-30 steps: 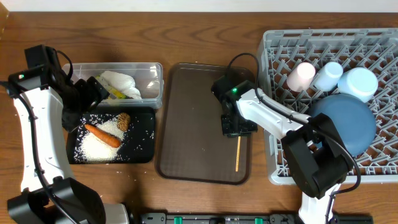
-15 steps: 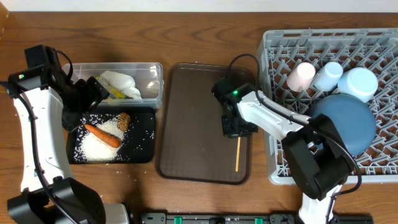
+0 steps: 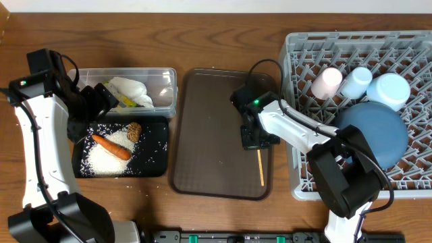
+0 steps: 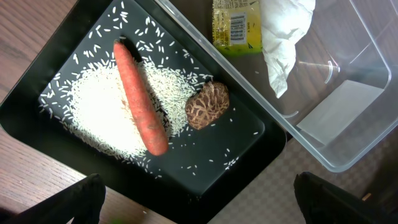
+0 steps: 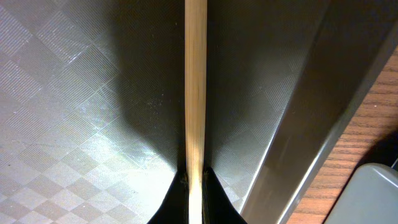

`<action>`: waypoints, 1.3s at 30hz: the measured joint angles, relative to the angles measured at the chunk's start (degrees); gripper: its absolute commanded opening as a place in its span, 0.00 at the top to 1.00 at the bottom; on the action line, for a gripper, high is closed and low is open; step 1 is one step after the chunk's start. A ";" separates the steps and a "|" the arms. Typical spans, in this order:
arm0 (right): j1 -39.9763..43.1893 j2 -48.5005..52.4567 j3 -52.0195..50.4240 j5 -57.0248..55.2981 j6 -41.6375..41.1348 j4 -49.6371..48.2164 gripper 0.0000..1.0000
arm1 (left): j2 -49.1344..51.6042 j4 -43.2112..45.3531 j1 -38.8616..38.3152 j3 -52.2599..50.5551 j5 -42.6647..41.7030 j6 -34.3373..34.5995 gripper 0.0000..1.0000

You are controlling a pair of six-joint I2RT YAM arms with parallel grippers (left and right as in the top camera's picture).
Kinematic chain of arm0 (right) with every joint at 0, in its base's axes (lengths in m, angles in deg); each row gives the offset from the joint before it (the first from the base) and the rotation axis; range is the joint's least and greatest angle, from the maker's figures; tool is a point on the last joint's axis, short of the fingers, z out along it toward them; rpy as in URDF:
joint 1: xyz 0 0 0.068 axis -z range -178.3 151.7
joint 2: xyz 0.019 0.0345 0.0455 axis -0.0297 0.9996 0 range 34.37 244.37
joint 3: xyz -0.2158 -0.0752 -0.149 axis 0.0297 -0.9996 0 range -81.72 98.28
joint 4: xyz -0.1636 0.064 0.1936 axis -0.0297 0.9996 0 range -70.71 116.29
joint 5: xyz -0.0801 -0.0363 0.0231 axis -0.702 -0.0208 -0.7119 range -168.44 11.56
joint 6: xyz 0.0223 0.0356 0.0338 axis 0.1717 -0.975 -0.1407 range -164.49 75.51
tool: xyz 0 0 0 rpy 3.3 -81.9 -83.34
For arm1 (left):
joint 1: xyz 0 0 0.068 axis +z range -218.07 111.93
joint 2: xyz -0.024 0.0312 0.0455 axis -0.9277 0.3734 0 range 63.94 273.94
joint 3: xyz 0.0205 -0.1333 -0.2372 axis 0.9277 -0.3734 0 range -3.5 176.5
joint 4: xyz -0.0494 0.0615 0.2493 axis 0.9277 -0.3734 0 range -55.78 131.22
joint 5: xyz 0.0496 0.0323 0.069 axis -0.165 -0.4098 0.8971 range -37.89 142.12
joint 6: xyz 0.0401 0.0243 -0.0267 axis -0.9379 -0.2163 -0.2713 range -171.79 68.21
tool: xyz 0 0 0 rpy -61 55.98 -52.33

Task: Sort waste into correct bins and load items into the dishwasher rack

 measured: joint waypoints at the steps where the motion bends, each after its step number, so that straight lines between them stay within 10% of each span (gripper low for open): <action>1: 0.00 0.00 0.00 0.00 0.09 0.00 0.99 | 0.00 0.00 0.00 0.02 0.00 0.00 0.02; 25: 4.46 1.05 29.97 -1.31 8.48 19.54 0.99 | 0.00 0.00 0.00 0.02 -0.02 0.00 0.02; 39: 16.22 1.05 31.08 -2.05 14.21 26.03 0.99 | 0.00 0.00 0.00 0.02 0.00 0.00 0.02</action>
